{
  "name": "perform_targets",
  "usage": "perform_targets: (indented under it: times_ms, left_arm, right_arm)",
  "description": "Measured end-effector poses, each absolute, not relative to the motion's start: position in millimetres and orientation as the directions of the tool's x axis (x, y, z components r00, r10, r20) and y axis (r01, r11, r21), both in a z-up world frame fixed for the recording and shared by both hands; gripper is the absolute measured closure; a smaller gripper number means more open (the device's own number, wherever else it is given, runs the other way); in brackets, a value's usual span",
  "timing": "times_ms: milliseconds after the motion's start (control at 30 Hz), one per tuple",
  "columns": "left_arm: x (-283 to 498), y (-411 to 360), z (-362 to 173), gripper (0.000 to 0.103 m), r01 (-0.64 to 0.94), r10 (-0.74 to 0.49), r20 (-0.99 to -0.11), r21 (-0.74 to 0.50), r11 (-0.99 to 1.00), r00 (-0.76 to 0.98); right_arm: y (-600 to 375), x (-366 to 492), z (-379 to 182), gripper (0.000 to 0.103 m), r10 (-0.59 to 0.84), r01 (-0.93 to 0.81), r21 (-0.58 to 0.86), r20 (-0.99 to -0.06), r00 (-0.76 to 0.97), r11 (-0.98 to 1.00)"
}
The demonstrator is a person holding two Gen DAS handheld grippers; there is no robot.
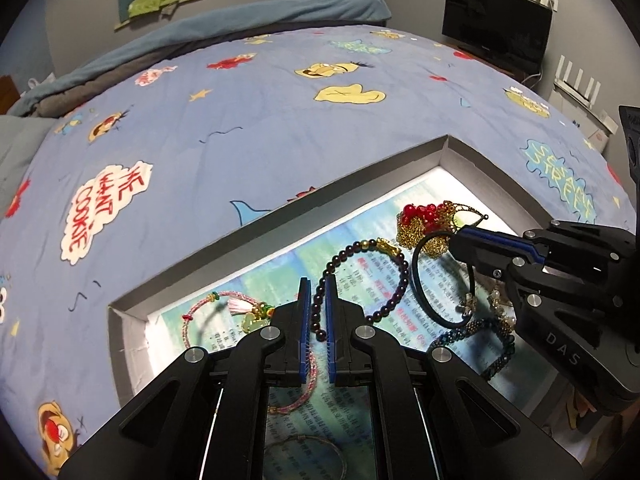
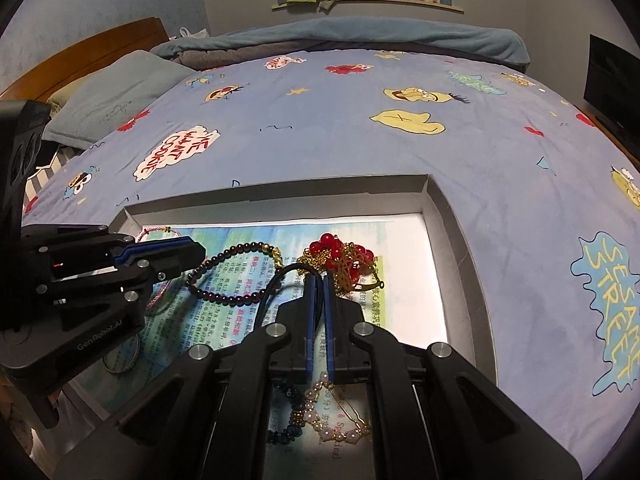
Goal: Organize jewelry
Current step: 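Carry the garnet bracelet with the left gripper while the right gripper carries the cord bracelet to the tray, then open the left gripper over the tray while the right gripper releases the cord bracelet, then move both open grippers back over the last two pieces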
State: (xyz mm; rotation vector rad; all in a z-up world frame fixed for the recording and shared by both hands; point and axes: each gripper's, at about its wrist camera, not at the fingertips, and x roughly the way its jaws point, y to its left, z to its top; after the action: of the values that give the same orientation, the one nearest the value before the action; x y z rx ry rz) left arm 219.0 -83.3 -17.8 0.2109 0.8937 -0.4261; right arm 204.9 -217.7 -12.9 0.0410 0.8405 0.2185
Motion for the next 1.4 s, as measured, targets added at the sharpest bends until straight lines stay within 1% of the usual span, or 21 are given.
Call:
perform_targets:
  times_ms: [33,67,167,233,300,400,433,467,500,533,633,667,700,733,767,800,867,967,1067,1200,1400]
  left_arm:
    - [218.3,-82.9,-17.1,0.086,0.441,-0.269,-0.787,0.004,0.897,0.555]
    - [217.4,-82.0,-15.6,0.086,0.436,-0.267,-0.782,0.008,0.900,0.564]
    - [214.0,-78.3,-10.6,0.086,0.432,-0.274,-0.768,0.003,0.902,0.578]
    - [210.7,-75.6,-8.0,0.085,0.431,-0.270,-0.761,0.013,0.902,0.589]
    - [206.5,-71.3,-5.4,0.084,0.422,-0.257,-0.755,0.029,0.906,0.604]
    - [201.1,-62.8,0.3,0.083,0.406,-0.258,-0.745,0.018,0.914,0.615]
    - [198.1,-58.9,3.0,0.080,0.398,-0.262,-0.738,0.009,0.917,0.621]
    - [191.8,-53.5,6.7,0.074,0.390,-0.268,-0.724,0.001,0.921,0.635]
    - [186.4,-49.7,9.6,0.058,0.379,-0.265,-0.710,0.003,0.925,0.652]
    - [178.9,-44.6,13.9,0.048,0.364,-0.259,-0.688,0.007,0.931,0.678]
    - [166.4,-35.1,20.4,0.048,0.350,-0.265,-0.671,-0.009,0.937,0.692]
    - [161.9,-31.5,22.3,0.047,0.342,-0.263,-0.664,-0.011,0.940,0.700]
    - [158.4,-29.1,23.3,0.043,0.338,-0.263,-0.657,-0.014,0.941,0.706]
    - [153.8,-26.3,24.6,0.031,0.333,-0.262,-0.650,-0.014,0.943,0.714]
    - [148.2,-23.2,26.5,0.026,0.320,-0.251,-0.636,-0.007,0.947,0.730]
    - [143.3,-21.5,28.2,0.024,0.313,-0.246,-0.623,-0.001,0.950,0.743]
    - [135.5,-19.1,31.5,0.024,0.310,-0.239,-0.611,0.011,0.951,0.755]
    - [123.2,-14.6,36.8,0.023,0.307,-0.239,-0.601,0.011,0.952,0.763]
    - [109.7,-8.4,45.0,0.013,0.302,-0.247,-0.575,0.001,0.953,0.780]
    - [94.5,0.2,56.3,0.013,0.306,-0.267,-0.553,-0.024,0.952,0.789]
    - [71.8,14.3,67.1,0.008,0.287,-0.264,-0.529,-0.041,0.957,0.806]
  right_arm:
    - [-217.8,204.4,-12.7,0.094,0.210,-0.177,0.123,-0.734,0.645,0.976]
    - [-218.0,203.6,-12.2,0.090,0.209,-0.177,0.123,-0.733,0.647,0.977]
    - [-218.2,201.3,-10.7,0.089,0.203,-0.175,0.116,-0.731,0.651,0.978]
    - [-219.1,198.9,-9.4,0.081,0.205,-0.176,0.118,-0.728,0.654,0.977]
    - [-220.5,196.3,-7.4,0.067,0.203,-0.173,0.117,-0.722,0.662,0.978]
    - [-223.5,192.2,-4.9,0.062,0.198,-0.163,0.119,-0.717,0.669,0.979]
    - [-224.8,190.4,-3.6,0.060,0.194,-0.157,0.119,-0.715,0.672,0.980]
    - [-225.8,188.3,-1.9,0.054,0.190,-0.154,0.116,-0.711,0.677,0.981]
    - [-226.5,186.0,-0.1,0.050,0.185,-0.152,0.110,-0.707,0.683,0.982]
    - [-227.2,183.2,2.1,0.048,0.179,-0.150,0.103,-0.701,0.690,0.983]
    - [-229.9,176.2,8.1,0.038,0.165,-0.135,0.099,-0.686,0.709,0.986]
    - [-230.8,173.8,10.4,0.029,0.165,-0.132,0.101,-0.679,0.715,0.986]
    - [-231.3,171.5,12.7,0.022,0.164,-0.130,0.102,-0.672,0.722,0.986]
    - [-232.3,168.4,16.0,0.019,0.159,-0.125,0.099,-0.663,0.732,0.987]
    - [-233.6,165.5,19.5,0.014,0.154,-0.118,0.099,-0.654,0.741,0.988]
    - [-234.4,163.9,21.3,0.008,0.152,-0.114,0.101,-0.649,0.745,0.988]
    - [-238.0,158.1,27.3,0.006,0.153,-0.103,0.115,-0.629,0.762,0.988]
    - [-242.9,147.9,35.8,0.006,0.125,-0.073,0.109,-0.614,0.779,0.991]
    - [-248.5,134.7,45.2,0.005,0.115,-0.066,0.104,-0.595,0.795,0.992]
    - [-255.5,121.7,54.9,0.005,0.109,-0.057,0.105,-0.592,0.798,0.993]
    - [-269.4,96.7,71.9,0.005,0.081,-0.025,0.106,-0.564,0.822,0.994]
